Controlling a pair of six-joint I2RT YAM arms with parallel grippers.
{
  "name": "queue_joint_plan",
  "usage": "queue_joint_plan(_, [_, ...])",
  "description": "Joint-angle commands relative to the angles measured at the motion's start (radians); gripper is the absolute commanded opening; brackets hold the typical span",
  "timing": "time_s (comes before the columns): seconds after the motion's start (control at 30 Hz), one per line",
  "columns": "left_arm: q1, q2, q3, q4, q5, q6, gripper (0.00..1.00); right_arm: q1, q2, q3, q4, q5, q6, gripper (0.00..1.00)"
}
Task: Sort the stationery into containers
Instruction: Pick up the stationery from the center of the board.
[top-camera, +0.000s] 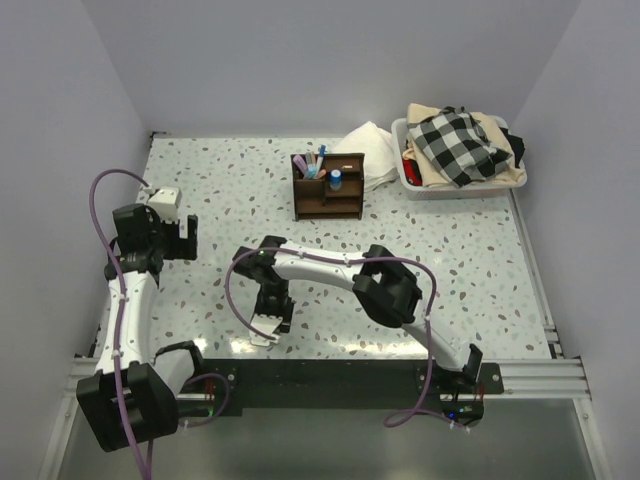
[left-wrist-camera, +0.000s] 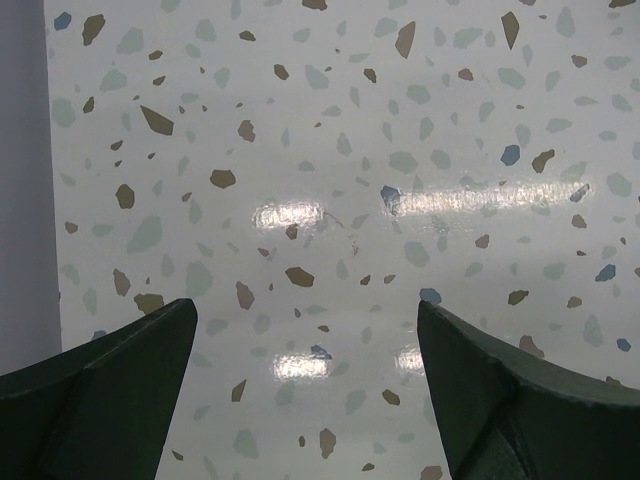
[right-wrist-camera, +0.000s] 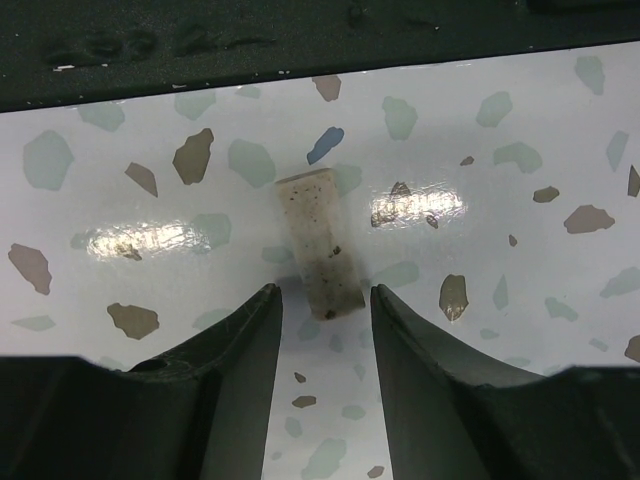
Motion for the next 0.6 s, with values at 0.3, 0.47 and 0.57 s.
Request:
queue_joint_plan(0.3, [0.006,0.007,-0.002,0.043,-0.002,-0.001,0.97,0.015,0.084,0.092,-0.028,0.035,0.010,0.32])
queue_joint_plan(0.47, [0.006,0.021,0.004,0.048,0.017,-0.003,0.97,0.009,0.076,0.077,-0.065,0.064,0.034,0.15])
queue_joint_plan(0.57, [0.006,0.032,0.012,0.049,0.030,-0.003,0.97,-0.004,0.041,0.030,-0.058,0.070,0.068,0.06])
